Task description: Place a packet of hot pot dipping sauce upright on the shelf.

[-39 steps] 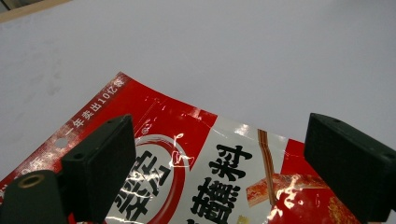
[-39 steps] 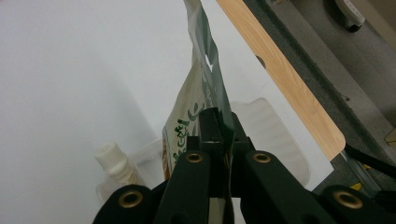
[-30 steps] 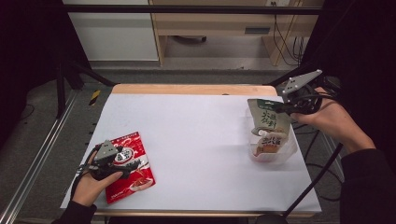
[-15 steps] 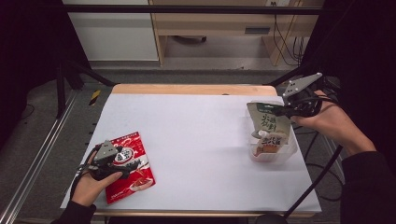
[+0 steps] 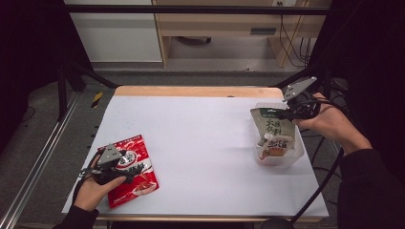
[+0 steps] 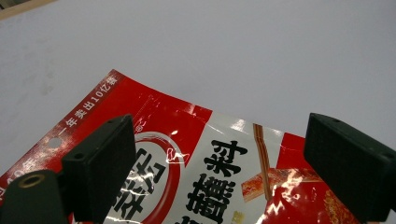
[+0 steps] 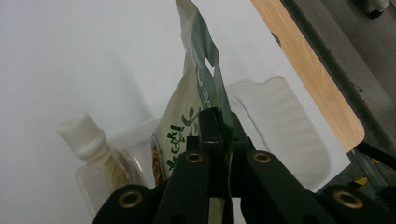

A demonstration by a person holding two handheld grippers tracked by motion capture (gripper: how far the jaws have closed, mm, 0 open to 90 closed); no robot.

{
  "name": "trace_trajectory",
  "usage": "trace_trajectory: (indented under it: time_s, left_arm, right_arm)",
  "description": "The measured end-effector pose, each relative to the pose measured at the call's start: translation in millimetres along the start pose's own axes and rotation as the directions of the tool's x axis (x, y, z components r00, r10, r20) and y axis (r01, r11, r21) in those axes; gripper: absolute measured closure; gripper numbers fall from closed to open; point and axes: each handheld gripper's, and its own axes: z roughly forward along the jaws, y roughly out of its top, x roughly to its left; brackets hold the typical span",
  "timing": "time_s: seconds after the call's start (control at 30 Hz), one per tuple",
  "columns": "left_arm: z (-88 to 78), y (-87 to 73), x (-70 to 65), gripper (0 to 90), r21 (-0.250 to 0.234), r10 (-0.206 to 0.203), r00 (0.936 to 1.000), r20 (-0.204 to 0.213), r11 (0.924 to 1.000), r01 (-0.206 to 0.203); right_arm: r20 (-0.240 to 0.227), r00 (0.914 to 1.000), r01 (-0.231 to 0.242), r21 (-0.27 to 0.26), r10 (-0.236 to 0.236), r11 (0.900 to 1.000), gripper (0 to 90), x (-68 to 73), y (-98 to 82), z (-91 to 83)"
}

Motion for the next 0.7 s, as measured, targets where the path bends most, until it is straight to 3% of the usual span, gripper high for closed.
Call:
trace_trajectory:
  time_s: [0.2, 0.7]
  left_arm:
    - [-0.8, -0.1, 0.2, 9.3, -0.001, 0.001, 1.0, -0.002, 1.0, -0.001]
    - [-0.7, 0.5, -1.7, 9.3, 0.002, 0.01, 1.0, 0.001, 1.0, -0.01]
  right_arm:
    - [0.006, 0.9997, 0.024, 0.002, -0.024, 1.0, 90.0, 0.0, 1.0, 6.9]
    - [0.0, 0.9992, -0.039, -0.019, 0.039, 0.999, 88.6, 3.6, -22.0, 8.4]
